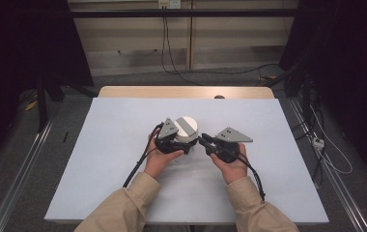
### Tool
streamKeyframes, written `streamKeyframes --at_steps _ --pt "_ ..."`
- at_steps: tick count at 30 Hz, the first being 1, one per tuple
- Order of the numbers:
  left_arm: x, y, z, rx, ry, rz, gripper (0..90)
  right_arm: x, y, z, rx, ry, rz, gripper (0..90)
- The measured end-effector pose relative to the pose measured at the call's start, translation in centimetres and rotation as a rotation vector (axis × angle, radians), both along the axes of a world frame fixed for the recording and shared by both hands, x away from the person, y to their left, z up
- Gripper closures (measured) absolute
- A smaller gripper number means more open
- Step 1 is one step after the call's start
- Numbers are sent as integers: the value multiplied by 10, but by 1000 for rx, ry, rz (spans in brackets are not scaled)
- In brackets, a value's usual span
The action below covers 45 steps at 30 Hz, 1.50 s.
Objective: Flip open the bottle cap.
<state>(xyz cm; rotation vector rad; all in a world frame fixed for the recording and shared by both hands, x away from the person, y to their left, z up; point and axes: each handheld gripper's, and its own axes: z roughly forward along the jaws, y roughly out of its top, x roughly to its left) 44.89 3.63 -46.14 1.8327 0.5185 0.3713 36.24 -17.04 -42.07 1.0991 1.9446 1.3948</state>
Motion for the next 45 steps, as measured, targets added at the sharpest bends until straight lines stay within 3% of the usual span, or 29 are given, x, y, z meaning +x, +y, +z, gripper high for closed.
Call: streamKeyframes --at_steps 9,45 --pt "0 0 0 -1 1 0 187 2 5 0 -1 7 31 900" --pt "0 0 0 0 0 2 187 13 18 32 10 -33 68 900"
